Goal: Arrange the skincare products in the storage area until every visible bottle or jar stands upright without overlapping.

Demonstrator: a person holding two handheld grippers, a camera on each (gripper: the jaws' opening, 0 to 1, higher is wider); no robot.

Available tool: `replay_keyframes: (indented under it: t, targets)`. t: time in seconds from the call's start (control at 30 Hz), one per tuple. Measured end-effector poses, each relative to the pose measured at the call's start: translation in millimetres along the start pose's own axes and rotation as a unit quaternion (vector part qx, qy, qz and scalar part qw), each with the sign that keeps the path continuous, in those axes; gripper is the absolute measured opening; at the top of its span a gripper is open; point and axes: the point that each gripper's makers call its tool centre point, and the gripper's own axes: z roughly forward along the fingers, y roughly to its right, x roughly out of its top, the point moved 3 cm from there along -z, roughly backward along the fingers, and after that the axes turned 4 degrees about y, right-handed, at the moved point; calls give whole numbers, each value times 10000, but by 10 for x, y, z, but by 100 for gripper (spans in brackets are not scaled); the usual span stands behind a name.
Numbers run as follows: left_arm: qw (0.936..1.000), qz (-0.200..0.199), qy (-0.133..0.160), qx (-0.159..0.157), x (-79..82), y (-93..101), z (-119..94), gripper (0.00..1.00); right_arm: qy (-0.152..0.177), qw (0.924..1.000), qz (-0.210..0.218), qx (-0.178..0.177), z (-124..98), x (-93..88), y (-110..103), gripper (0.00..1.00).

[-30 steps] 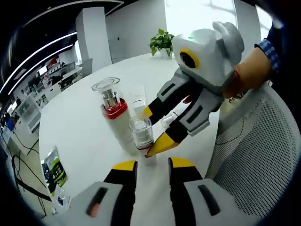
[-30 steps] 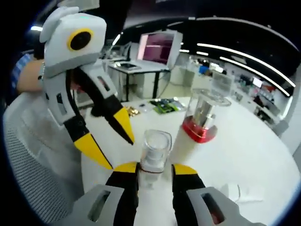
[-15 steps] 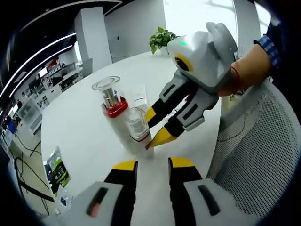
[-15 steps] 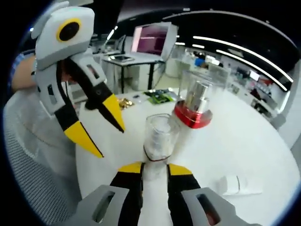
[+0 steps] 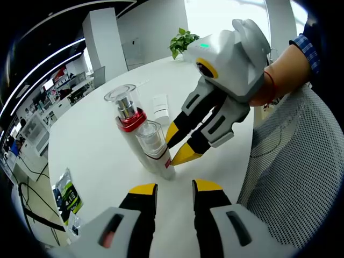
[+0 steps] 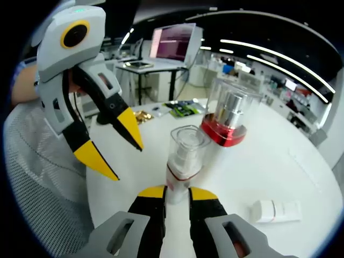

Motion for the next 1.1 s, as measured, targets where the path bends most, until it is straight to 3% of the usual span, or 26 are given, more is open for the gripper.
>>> replay_keyframes:
  t: [0.2,0.3,0.4,0.47,0.57,0.63,0.67,0.73,0.77,0.83,0.9,1.0,1.1]
  targets:
    - [9999,96,-53,107,-23,-41,-9,26,-333,9992,-97,201,-59,-161,14,14]
    - [9999,83,-48,144,-29,-66,-19,26,-310,9995,41,59,-168,-161,198,14]
    - [9997,76,-71,202,-40,-94,-25,26,-54,9976,625,-303,-307,-121,481,14]
    - [9997,78,-80,221,-43,-102,-28,26,78,9921,1087,-625,-407,-164,758,14]
    - [9996,77,-84,256,-46,-117,-35,26,-21,9741,1867,-1279,-532,-358,1200,14]
    - [9995,90,-81,275,-42,-121,-40,26,-56,9533,2528,-1654,-603,-482,1467,17]
    - [9995,101,-83,289,-43,-126,-42,26,-19,9385,2914,-1852,-628,-548,1615,19]
    - [9995,102,-80,301,-43,-129,-44,26,-55,9191,3398,-1995,-640,-637,1754,22]
    - [9994,112,-84,309,-44,-130,-45,26,-87,9058,3690,-2080,-637,-699,1839,23]
    - [9993,157,-100,326,-46,-130,-46,26,-191,8911,4034,-2068,-588,-765,1900,25]
    - [9993,165,-111,327,-48,-128,-44,26,-250,8854,4147,-2086,-536,-800,1971,27]
    - [9992,158,-124,338,-51,-135,-42,26,-409,8838,4168,-2087,-449,-785,1983,29]
    - [9992,158,-137,348,-53,-139,-39,26,-684,8772,4236,-2155,-358,-812,2035,30]
